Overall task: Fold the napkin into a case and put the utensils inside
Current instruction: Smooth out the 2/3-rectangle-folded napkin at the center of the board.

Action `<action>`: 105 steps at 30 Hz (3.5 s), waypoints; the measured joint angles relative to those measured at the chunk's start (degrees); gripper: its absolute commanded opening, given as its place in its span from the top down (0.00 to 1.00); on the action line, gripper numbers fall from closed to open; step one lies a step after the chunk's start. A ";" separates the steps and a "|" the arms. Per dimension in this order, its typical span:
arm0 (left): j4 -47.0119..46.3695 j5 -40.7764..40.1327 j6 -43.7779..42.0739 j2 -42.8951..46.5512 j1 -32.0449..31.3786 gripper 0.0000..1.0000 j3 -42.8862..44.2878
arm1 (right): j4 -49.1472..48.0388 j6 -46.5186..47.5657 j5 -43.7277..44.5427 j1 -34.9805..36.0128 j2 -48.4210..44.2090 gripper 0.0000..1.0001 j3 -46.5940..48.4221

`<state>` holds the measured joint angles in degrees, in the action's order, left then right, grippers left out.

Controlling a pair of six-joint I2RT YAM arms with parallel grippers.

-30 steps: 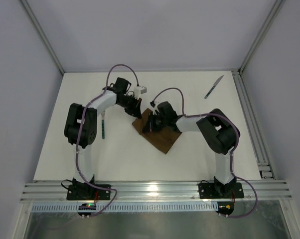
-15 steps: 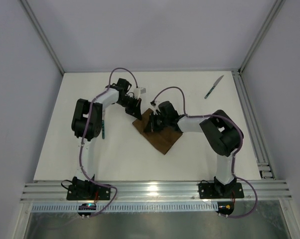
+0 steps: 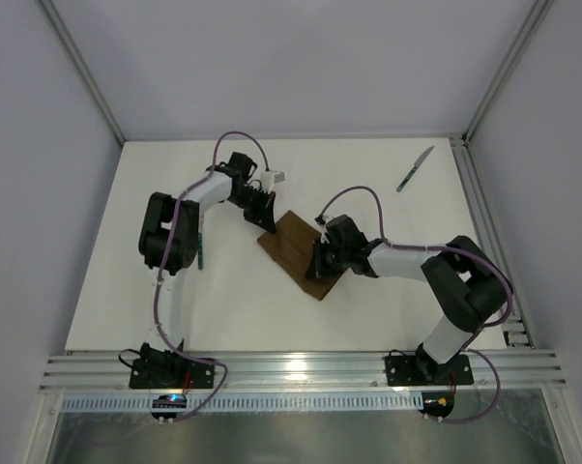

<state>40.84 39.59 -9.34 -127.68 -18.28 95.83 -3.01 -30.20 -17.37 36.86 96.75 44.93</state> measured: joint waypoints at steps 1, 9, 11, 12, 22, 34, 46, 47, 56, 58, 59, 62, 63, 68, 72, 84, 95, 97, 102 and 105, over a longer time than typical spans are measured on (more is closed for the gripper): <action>0.00 -0.13 -0.02 0.09 -0.04 1.00 -0.04 | 0.85 -0.04 0.61 -0.02 -1.11 0.96 -0.85; -0.02 -0.79 -0.11 0.68 -0.20 0.93 -0.70 | 8.20 -0.22 4.57 -0.79 -11.34 0.96 -7.72; -0.07 -0.83 -0.24 0.98 -0.26 0.78 -1.18 | 8.90 -0.11 5.09 -1.16 -12.15 0.96 -7.96; -0.11 -0.79 -0.22 1.29 -0.35 0.73 -1.49 | 9.09 -0.09 5.25 -1.40 -12.17 0.96 -7.96; 0.15 -1.62 -1.68 7.54 0.59 0.57 -2.54 | 9.09 0.70 4.87 -2.34 -11.50 0.96 -7.87; 4.11 -2.16 -10.05 14.80 2.51 0.56 -11.65 | 9.07 2.25 2.19 -3.63 -10.21 0.96 -7.15; 3.10 -4.09 -13.46 13.03 -0.37 0.52 -13.11 | 8.72 4.17 -1.14 -5.16 -8.35 0.96 -6.01; 2.99 -4.26 -13.55 12.57 -0.63 0.53 -12.94 | 8.70 4.44 -1.46 -5.31 -8.28 0.96 -5.99; 2.67 -4.61 -11.23 7.67 -1.09 0.91 -8.72 | 9.46 7.72 -2.84 -5.77 -7.72 0.96 -4.87; 2.69 -4.46 -10.29 7.02 -1.11 1.00 -7.85 | 10.45 9.05 -2.36 -5.84 -7.78 0.94 -4.15; 2.67 -4.46 -9.90 6.82 -1.14 1.00 -7.58 | 11.04 9.73 -1.99 -5.88 -7.91 0.91 -3.74; 2.75 -4.39 -8.72 6.45 -1.16 1.00 -7.04 | 13.73 11.67 -0.46 -5.92 -9.79 0.84 -2.29; 2.80 -4.33 -8.48 6.29 -1.16 1.00 -6.82 | 14.38 12.07 -0.04 -5.92 -10.60 0.81 -1.79; 3.30 -3.08 -7.28 5.68 -1.14 1.00 -6.05 | 14.27 13.70 1.70 -5.90 -13.99 0.62 2.78; 3.82 -2.56 -6.91 5.70 -1.16 1.00 -5.92 | 9.97 13.79 1.64 -5.81 -11.39 0.62 6.38; 4.07 -2.29 -5.20 5.68 -1.16 1.00 -5.46 | -2.10 11.26 0.68 -1.22 6.25 0.51 13.90; 4.04 -2.12 -4.33 5.44 -1.16 0.92 -5.46 | -3.10 8.39 2.97 -1.36 12.85 0.93 15.74; 4.04 -2.05 -4.42 5.44 -1.16 0.85 -5.46 | -3.15 7.74 2.91 -1.49 13.29 0.94 16.22; 4.04 -1.84 -4.59 5.44 -1.16 0.64 -5.46 | -2.60 6.21 1.97 -2.40 15.28 0.96 18.53; 4.02 -2.49 -4.57 5.55 -1.16 0.58 -5.49 | -2.71 5.35 0.46 -3.10 15.91 0.96 19.04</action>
<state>44.86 37.10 -13.91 -122.13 -19.44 90.35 -5.72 -24.84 -16.91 33.76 112.66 63.96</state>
